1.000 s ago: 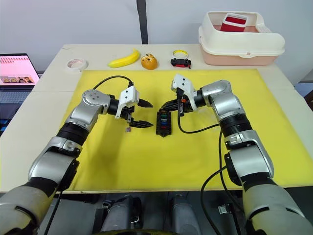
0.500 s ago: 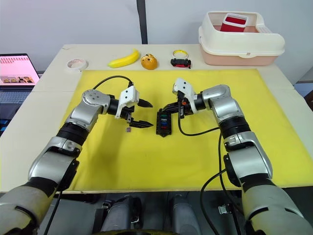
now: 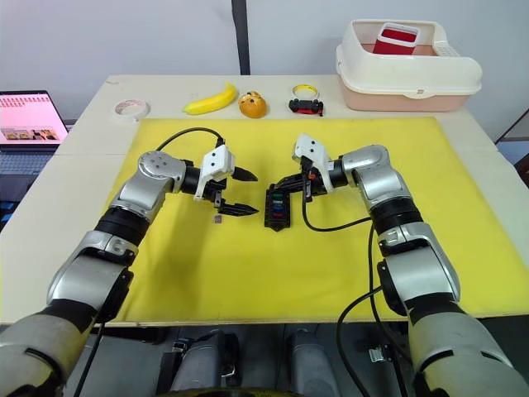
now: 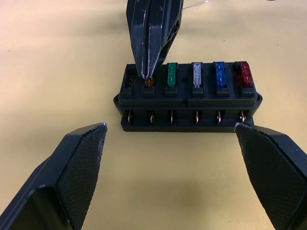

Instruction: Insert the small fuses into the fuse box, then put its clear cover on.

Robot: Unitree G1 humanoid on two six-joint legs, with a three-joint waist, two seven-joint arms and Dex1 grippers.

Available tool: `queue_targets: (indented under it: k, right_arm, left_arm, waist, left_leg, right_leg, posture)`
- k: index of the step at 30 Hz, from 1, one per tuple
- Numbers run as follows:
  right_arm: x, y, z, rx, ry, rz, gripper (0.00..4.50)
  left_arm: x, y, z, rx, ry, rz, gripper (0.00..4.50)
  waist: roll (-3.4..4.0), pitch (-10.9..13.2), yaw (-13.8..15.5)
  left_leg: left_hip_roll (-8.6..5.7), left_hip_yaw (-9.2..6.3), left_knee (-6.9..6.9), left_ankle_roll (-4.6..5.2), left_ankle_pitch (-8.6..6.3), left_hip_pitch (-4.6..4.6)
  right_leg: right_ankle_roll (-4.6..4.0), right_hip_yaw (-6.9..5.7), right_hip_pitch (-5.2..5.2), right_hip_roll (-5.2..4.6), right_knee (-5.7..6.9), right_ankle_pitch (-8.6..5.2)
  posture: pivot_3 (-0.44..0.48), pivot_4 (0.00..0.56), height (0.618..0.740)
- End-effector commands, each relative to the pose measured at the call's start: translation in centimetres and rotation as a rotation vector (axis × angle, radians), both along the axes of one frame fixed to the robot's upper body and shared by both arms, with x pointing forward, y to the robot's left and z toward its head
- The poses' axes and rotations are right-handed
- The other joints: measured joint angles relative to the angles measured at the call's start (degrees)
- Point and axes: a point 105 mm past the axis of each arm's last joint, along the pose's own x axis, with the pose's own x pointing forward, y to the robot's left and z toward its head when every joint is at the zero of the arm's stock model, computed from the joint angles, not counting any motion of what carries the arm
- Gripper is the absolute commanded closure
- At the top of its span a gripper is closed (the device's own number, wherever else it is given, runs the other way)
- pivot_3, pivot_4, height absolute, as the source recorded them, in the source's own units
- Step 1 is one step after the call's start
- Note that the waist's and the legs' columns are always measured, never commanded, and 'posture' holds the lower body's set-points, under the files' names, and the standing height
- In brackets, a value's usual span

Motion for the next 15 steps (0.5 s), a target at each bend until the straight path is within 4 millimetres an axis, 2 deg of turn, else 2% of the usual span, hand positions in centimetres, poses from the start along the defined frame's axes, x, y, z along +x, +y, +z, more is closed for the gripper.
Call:
queue_targets:
  k: [1, 3, 5, 11, 15]
  right_arm:
    - [-0.3, -0.8, -2.2, -0.091, 0.05, -0.014, 4.46]
    - [-0.3, -0.7, -2.0, -0.085, 0.046, -0.012, 4.46]
    - [-0.3, -0.2, -0.8, -0.043, 0.034, 0.0, 4.46]
    - [-1.1, 0.7, 4.0, 0.075, -0.029, 0.031, 4.46]
    - [-2.6, 0.3, 7.6, 0.154, -0.072, 0.027, 4.46]
  left_arm:
    - [0.0, 0.0, 1.1, -0.006, -0.039, -0.008, 0.0]
    - [0.0, 0.1, 1.1, -0.005, -0.038, -0.008, 0.0]
    - [0.0, 0.2, 1.2, -0.005, -0.036, -0.006, 0.0]
    - [-0.3, 0.3, 1.9, -0.045, -0.021, -0.007, 0.0]
    - [-0.8, 0.8, 2.9, -0.081, 0.011, -0.013, 0.0]
  waist:
    - [0.0, 0.0, 0.03]
    - [0.01, -0.01, 0.04]
    - [0.01, -0.01, 0.04]
    - [0.02, 0.0, -0.03]
    - [0.03, 0.01, 0.06]
  left_leg:
    - [0.0, -0.01, 0.0, 0.0, 0.0, 0.01]
    - [0.0, -0.01, 0.0, 0.0, 0.0, 0.02]
    - [0.0, -0.01, 0.0, 0.0, 0.0, 0.02]
    - [0.0, -0.02, 0.0, 0.0, 0.0, -0.01]
    - [0.01, -0.03, -0.01, 0.0, 0.0, -0.04]
  right_leg:
    - [0.0, 0.0, 0.01, 0.0, 0.0, 0.0]
    - [0.0, -0.01, 0.02, 0.0, 0.0, 0.0]
    - [0.0, -0.01, 0.03, 0.0, 0.0, 0.0]
    - [0.0, -0.01, -0.01, 0.0, 0.0, 0.0]
    - [0.0, -0.01, -0.05, 0.0, 0.01, 0.0]
  posture:
    - [0.0, 0.15, 0.739]
    - [0.0, 0.15, 0.739]
    - [0.0, 0.15, 0.739]
    - [0.0, 0.15, 0.739]
    - [0.0, 0.15, 0.739]
